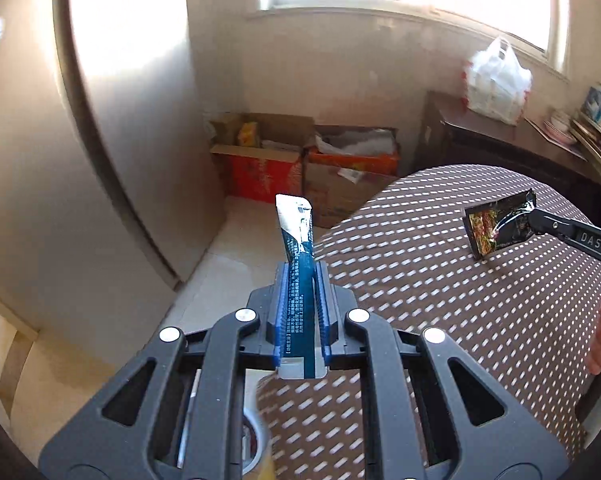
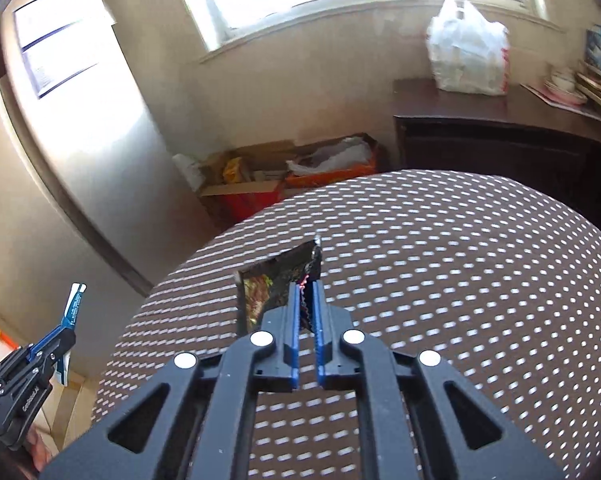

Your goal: Collect trash

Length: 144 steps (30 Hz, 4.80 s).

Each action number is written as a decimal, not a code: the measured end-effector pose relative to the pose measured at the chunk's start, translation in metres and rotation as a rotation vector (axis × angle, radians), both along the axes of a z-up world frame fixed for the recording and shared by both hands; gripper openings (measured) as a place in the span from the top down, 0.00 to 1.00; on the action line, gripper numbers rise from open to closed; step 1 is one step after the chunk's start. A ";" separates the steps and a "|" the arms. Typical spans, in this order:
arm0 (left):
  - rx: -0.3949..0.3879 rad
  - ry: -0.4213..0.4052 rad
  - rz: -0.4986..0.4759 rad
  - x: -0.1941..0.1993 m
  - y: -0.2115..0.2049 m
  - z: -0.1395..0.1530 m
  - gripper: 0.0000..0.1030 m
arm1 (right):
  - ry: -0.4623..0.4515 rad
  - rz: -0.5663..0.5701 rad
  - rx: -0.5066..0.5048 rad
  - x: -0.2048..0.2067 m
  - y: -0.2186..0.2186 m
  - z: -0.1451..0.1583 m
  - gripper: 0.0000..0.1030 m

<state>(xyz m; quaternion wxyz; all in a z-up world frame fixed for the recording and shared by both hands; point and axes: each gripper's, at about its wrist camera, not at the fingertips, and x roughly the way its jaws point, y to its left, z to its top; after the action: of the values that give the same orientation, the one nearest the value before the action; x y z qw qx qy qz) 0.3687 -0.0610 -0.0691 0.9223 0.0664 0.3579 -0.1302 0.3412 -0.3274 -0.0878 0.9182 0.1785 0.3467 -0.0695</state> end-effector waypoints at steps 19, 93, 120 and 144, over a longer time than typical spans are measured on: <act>0.002 0.050 0.256 -0.091 0.167 -0.042 0.87 | -0.004 0.536 -0.065 -0.018 0.233 0.020 0.96; -0.121 -0.188 0.257 -0.283 0.094 0.039 0.39 | -0.200 0.456 -0.155 -0.240 0.177 0.057 0.22; -0.097 -0.413 0.307 -0.353 0.075 0.104 0.31 | -0.438 0.456 -0.190 -0.308 0.160 0.130 0.11; -0.086 -0.408 0.318 -0.352 0.081 0.099 0.19 | -0.402 0.415 -0.233 -0.313 0.170 0.123 0.10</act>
<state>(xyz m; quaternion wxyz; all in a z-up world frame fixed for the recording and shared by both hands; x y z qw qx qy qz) 0.0166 0.0201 0.0302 0.9862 -0.0052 0.1645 0.0176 0.0279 -0.1578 0.0349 0.9773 0.0077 0.1768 0.1168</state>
